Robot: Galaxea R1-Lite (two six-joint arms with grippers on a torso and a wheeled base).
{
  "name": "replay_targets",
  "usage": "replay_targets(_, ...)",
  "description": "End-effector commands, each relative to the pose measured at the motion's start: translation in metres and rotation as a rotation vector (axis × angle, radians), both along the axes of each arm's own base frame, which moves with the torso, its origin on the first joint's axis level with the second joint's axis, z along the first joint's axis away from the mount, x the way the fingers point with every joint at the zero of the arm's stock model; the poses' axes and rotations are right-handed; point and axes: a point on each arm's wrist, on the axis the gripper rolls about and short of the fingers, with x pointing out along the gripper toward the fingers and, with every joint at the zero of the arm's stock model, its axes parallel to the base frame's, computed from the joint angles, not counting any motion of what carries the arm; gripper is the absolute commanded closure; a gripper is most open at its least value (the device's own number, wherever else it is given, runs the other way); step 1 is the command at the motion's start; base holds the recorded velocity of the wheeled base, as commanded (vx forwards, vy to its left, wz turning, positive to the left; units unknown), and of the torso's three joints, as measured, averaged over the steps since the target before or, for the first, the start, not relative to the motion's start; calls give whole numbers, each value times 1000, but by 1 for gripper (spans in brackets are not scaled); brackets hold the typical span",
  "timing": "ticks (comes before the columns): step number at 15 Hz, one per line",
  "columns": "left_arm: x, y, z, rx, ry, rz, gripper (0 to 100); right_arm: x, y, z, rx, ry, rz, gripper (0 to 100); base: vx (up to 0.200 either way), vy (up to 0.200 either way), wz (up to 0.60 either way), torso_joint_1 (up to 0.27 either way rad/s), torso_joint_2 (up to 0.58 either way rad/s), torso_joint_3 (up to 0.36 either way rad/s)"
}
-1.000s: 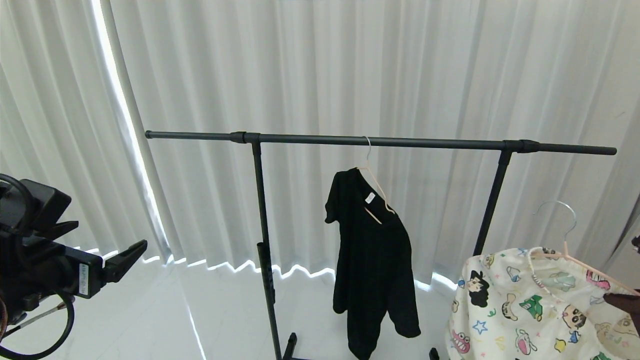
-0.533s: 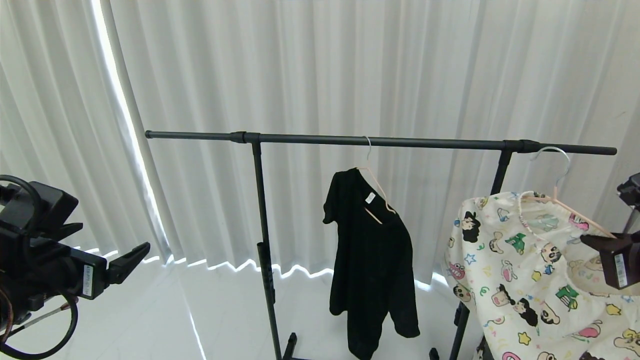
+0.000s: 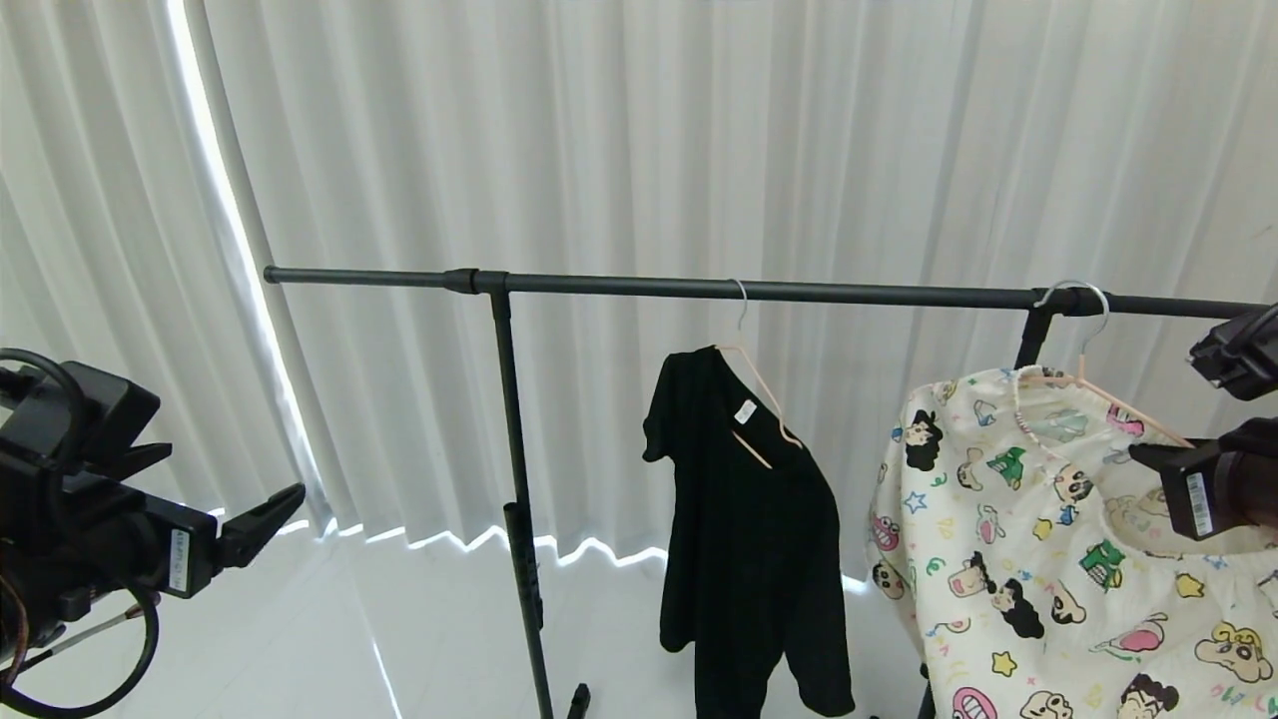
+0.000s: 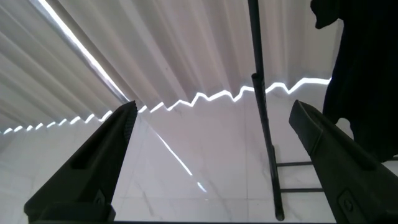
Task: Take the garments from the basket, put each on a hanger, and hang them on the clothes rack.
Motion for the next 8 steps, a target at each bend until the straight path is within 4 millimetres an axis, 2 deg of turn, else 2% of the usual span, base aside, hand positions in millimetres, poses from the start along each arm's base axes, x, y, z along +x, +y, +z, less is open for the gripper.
replay_targets(1,0,-2,0,1,-2,-10,0,2,0,-1,-1,5,1,100,200,0,0,7,-2,2)
replay_targets(8,-1,-18,1,4,-7,-104,0,12,2,3,1,-1,4,100,200,0,0,4,2,3)
